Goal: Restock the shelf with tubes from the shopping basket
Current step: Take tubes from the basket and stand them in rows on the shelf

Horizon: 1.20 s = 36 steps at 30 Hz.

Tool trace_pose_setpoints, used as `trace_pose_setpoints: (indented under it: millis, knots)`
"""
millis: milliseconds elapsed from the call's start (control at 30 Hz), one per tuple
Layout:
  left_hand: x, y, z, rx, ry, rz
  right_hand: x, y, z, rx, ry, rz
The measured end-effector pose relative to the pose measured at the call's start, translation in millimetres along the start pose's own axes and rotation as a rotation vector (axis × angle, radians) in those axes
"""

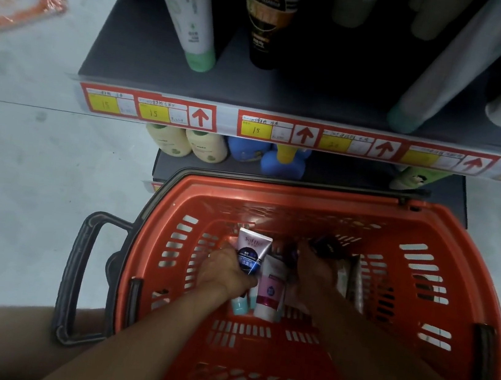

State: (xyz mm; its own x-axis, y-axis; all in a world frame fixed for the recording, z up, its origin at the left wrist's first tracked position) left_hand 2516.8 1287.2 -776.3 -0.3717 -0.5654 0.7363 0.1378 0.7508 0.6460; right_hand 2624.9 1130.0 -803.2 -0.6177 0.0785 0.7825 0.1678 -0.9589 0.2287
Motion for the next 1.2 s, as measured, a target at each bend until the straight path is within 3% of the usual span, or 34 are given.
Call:
trace_pose_setpoints:
  millis: [133, 467, 800, 1200]
  knots:
    - [11.5, 5.5, -0.7, 0.035, -0.029, -0.045, -12.6, 6.7, -20.0, 0.160, 0.113, -0.102]
    - [48.0, 28.7, -4.6, 0.127, -0.058, -0.074, 35.8, 33.2, -9.3, 0.408, 0.289, -0.034]
    - [100.2, 55.4, -8.7, 0.261, -0.135, -0.179, 94.1, 53.4, 17.0, 0.430, 0.604, -0.043]
    - [159.3, 110.5, -25.8, 0.483, -0.348, -0.414, 169.4, 67.0, 86.5, 0.454, 0.929, -0.062]
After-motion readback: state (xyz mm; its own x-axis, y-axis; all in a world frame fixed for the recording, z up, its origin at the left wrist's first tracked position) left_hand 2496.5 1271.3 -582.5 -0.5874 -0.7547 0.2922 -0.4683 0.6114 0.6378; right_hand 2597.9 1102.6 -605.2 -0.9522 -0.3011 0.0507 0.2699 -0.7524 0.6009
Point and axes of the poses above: each hand's wrist, its own x-axis away from the middle knuckle, its own y-axis out of the back of the hand, z = x × y, the point moved 2 cm from there along -x, towards the middle knuckle, and after that the axes turned 8 degrees about y, right-handed, at the moved point
